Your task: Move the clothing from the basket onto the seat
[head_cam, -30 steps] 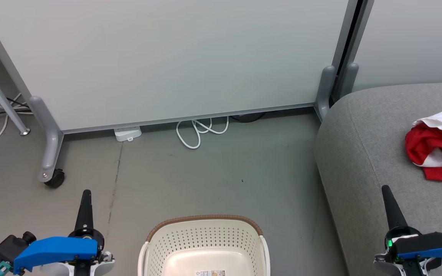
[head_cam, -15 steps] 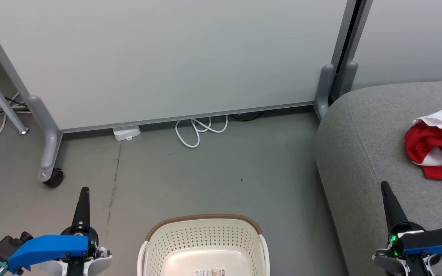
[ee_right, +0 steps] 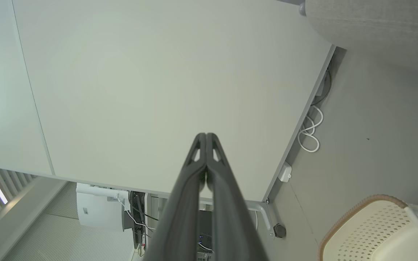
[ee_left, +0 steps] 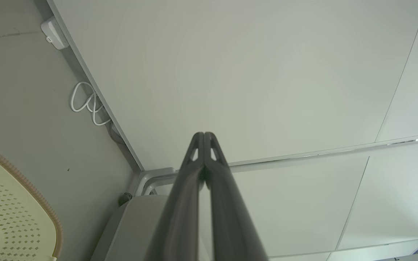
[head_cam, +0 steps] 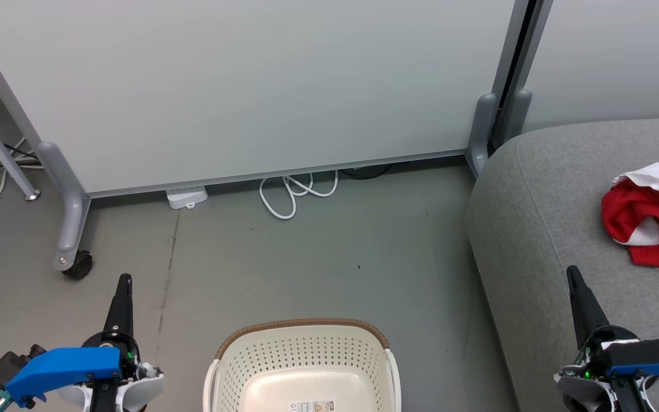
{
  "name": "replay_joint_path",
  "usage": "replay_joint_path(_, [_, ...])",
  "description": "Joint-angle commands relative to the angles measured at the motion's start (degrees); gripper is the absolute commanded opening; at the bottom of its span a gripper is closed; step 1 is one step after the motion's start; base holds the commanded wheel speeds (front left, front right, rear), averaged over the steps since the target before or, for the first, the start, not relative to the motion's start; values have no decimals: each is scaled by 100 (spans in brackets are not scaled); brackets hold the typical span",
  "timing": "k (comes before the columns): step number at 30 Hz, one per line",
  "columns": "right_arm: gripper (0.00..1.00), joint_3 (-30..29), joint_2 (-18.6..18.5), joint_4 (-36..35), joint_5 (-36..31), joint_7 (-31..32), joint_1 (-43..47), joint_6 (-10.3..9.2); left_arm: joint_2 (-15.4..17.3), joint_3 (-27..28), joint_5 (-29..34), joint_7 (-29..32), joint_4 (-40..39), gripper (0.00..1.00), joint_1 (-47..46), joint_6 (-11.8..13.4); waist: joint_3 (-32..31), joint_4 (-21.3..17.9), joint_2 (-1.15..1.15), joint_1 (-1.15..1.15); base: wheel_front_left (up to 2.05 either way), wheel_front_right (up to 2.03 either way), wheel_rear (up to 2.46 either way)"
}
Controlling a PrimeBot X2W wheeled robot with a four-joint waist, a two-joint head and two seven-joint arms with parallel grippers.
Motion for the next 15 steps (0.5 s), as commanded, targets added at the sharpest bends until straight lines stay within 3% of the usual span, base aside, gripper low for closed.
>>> replay_joint_path(1, [0, -15, -18, -6, 152, 48, -88, 4, -2, 45, -127, 51, -42, 0, -106, -49, 3, -2, 0, 0, 0, 0, 0])
replay_joint_path(15, [0, -27, -18, 8, 746, 200, -133, 4, -4, 100, -711, 200, -50, 0, -139, -55, 27, -24, 0, 0, 0, 0, 0])
